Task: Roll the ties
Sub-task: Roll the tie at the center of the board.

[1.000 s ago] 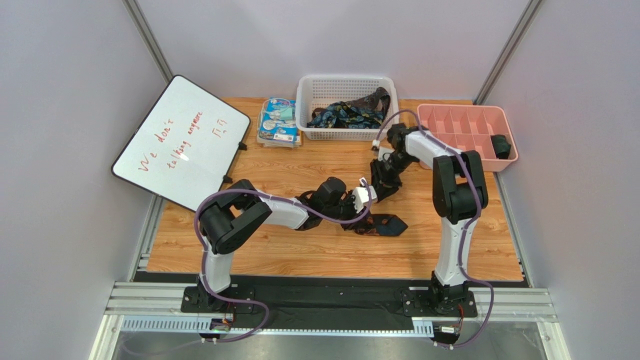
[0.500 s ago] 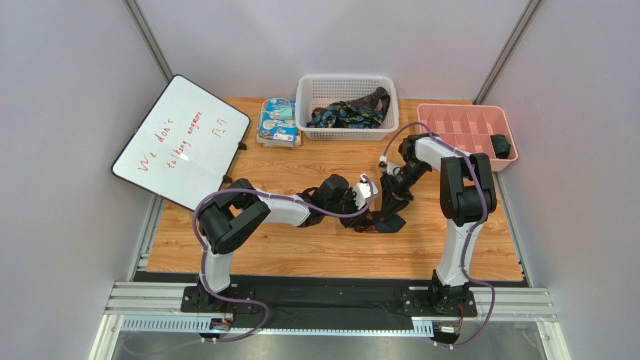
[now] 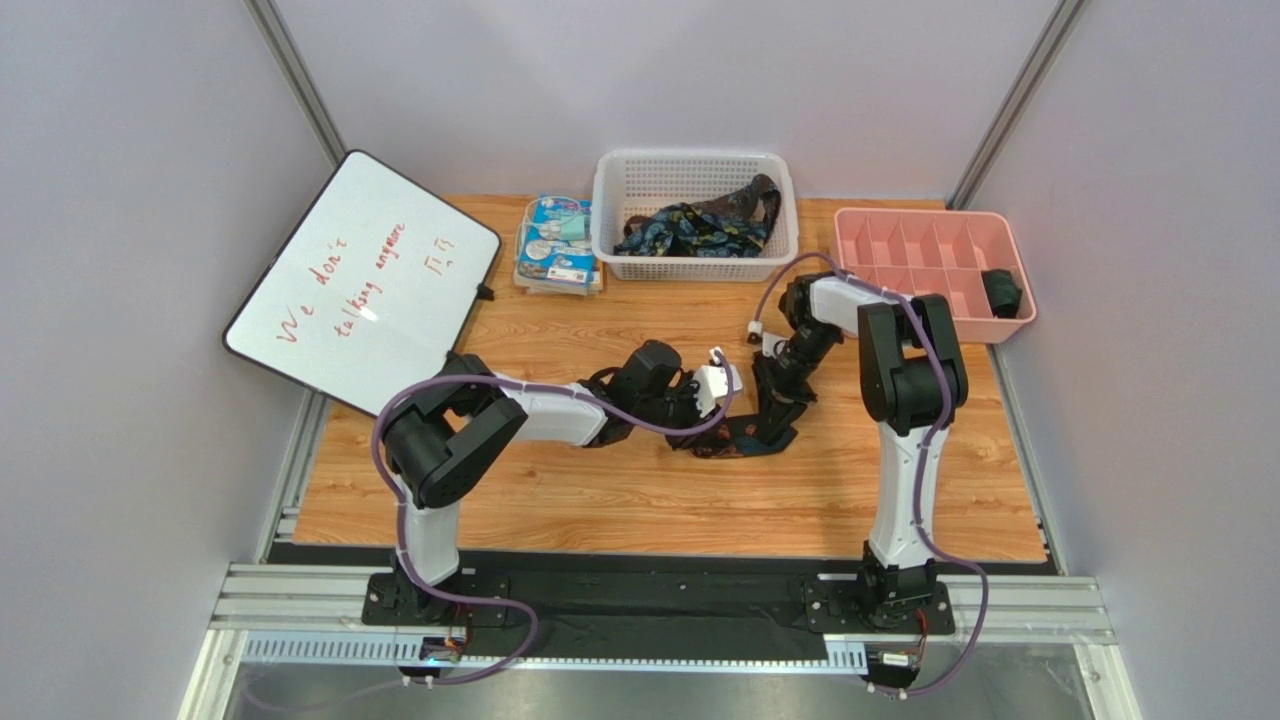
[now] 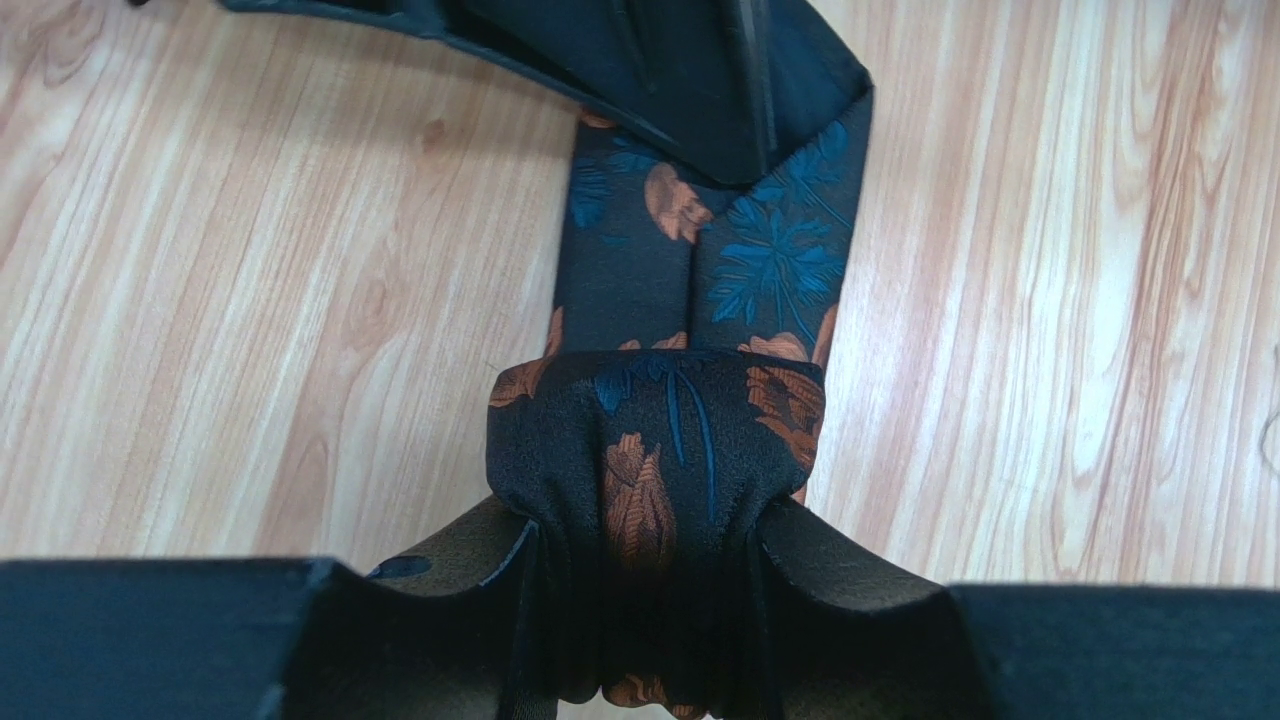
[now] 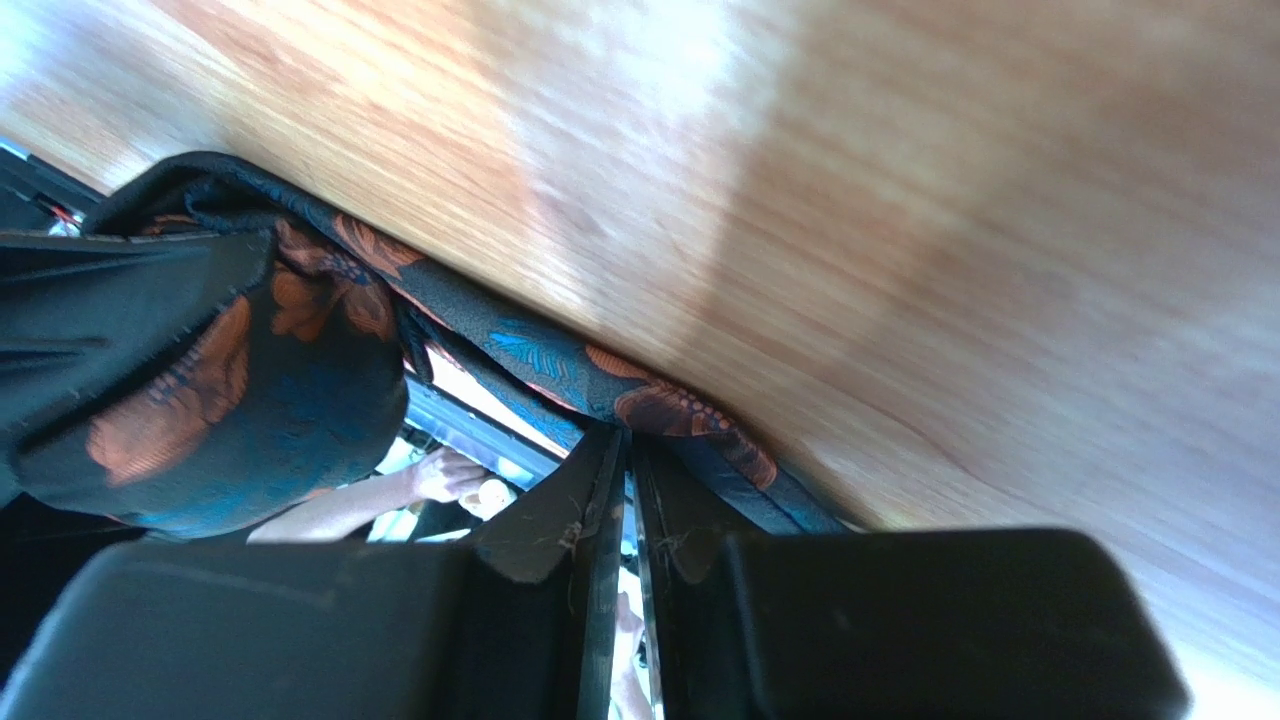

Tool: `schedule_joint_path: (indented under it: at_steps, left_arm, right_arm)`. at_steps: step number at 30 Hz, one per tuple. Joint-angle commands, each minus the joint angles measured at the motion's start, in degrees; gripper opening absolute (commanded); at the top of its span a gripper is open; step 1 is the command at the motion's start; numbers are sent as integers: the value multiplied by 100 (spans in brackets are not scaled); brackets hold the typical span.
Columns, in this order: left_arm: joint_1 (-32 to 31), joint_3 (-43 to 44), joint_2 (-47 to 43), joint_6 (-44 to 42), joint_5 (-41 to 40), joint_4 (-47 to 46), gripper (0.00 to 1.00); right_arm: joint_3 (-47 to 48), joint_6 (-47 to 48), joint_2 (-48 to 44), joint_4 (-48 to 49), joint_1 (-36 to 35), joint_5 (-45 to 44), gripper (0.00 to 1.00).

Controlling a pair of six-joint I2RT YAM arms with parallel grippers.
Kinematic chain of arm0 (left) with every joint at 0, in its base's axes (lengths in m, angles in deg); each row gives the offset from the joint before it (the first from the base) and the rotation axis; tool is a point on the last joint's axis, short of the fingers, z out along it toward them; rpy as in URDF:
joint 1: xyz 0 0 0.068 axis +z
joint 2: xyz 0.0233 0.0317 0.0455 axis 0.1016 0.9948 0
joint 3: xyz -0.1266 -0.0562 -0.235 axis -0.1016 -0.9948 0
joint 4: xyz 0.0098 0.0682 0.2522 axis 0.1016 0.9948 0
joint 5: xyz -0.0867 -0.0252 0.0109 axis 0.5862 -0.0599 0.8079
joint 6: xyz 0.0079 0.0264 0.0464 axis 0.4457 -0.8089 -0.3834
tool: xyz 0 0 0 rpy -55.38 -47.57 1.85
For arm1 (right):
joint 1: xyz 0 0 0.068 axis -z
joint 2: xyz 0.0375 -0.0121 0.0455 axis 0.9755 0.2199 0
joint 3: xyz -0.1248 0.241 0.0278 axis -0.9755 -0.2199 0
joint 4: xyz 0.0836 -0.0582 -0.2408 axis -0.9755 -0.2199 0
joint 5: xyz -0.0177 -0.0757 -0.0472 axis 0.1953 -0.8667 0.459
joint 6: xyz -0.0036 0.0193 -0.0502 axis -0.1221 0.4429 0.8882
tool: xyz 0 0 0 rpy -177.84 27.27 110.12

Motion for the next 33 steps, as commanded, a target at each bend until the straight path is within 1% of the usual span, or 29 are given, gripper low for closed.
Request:
schedule_joint_path:
  at_steps: [1,3,6,8,10,11,12,13,15,16,18,20,23,28,31,32,33]
  left_arm:
    - [1,268,-87,-1208,179,1176,5]
    - [-34,462,80,-1403,47,1833,6]
    - [-139,770,344,-1597,-261,2581,7]
    - [-157,893,484,-1597,-383,2785,8]
    - [-175,1008,581,-1562,-463,3032,9]
    - [-192,1034,651,-1527,-541,3076,9]
    - [-192,1069,678,-1483,-542,3138,10]
    - [-201,1087,696,-1465,-551,3138,12]
    - [-227,1105,749,-1404,-683,3147,14]
    - [-236,1122,766,-1386,-665,3147,16]
    - [-262,1149,801,-1342,-691,3156,18]
    - [-254,1219,854,-1237,-736,3217,20]
    - [-254,1184,845,-1175,-771,3103,20]
    - [-262,1070,784,-1131,-745,2928,22]
    - [-254,1140,845,-1122,-683,3006,24]
    - [-245,1157,863,-1062,-692,3024,24]
    - [-245,1201,880,-1052,-683,3033,25]
  right_arm:
    - [233,-143,341,529,-28,-609,15]
    - [330,-143,402,511,-37,-636,14]
    - [410,-144,316,476,-28,-610,13]
    - [331,-108,140,476,15,-426,13]
    - [252,-108,-229,441,59,65,16]
    - [199,-126,-395,432,120,311,18]
    - [103,-143,-536,441,121,740,24]
    - [67,-170,-825,450,130,901,27]
    - [-151,-310,-1046,555,130,1417,34]
    - [-231,-371,-1187,599,130,1604,36]
    - [-494,-669,-1249,818,121,2095,42]
    - [-636,-828,-1249,1116,86,2220,49]
    - [-759,-996,-1145,1363,34,2317,50]
    - [-838,-1180,-1012,1715,-142,2221,50]
    - [-978,-1111,-977,1786,-257,2159,41]
    - [-1014,-1084,-977,1794,-266,2029,33]
    - [-1058,-1058,-951,1777,-257,1966,30]
